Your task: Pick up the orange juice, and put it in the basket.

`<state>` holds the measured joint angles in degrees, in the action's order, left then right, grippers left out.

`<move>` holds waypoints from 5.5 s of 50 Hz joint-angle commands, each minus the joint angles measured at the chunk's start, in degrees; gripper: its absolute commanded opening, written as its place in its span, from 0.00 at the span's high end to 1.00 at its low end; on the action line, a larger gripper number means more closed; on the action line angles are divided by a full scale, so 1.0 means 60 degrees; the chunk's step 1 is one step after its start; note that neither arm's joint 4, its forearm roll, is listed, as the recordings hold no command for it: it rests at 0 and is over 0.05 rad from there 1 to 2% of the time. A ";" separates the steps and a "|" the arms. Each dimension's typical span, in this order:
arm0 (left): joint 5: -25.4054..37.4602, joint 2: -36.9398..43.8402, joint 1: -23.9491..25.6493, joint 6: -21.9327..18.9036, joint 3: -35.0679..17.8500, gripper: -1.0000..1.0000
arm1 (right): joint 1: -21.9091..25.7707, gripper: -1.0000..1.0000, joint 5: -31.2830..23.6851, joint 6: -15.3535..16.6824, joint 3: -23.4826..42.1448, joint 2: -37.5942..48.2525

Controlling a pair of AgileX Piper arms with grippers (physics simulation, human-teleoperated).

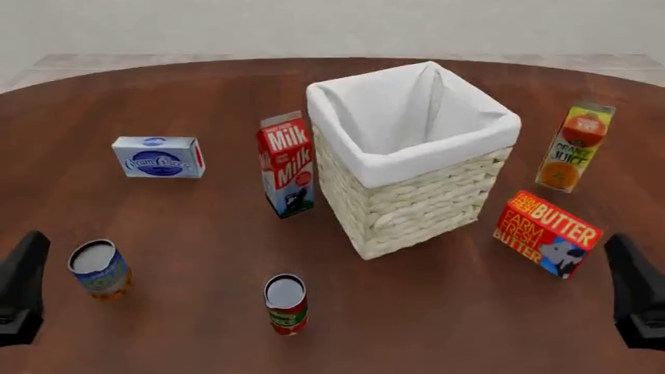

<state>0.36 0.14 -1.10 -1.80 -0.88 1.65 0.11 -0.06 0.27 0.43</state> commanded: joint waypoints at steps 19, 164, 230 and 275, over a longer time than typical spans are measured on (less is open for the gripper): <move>-0.0118 0.0186 0.0389 0.0198 0.0127 0.00 | -0.0782 0.00 -0.1148 0.0875 0.2088 0.0016; 0.0091 0.0323 0.1208 0.0557 0.0048 0.00 | -0.2381 0.00 0.7386 0.0900 0.5893 1.6473; 0.0099 0.0438 0.1455 0.0552 0.0109 0.00 | -0.2503 0.00 0.7068 0.0459 0.7058 1.7916; 0.0023 0.0527 0.1518 0.0514 0.0119 0.00 | -0.2314 0.00 0.6842 0.0043 0.7792 1.8926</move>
<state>0.43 3.34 7.96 1.25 -0.16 -12.61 41.69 0.59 46.26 113.16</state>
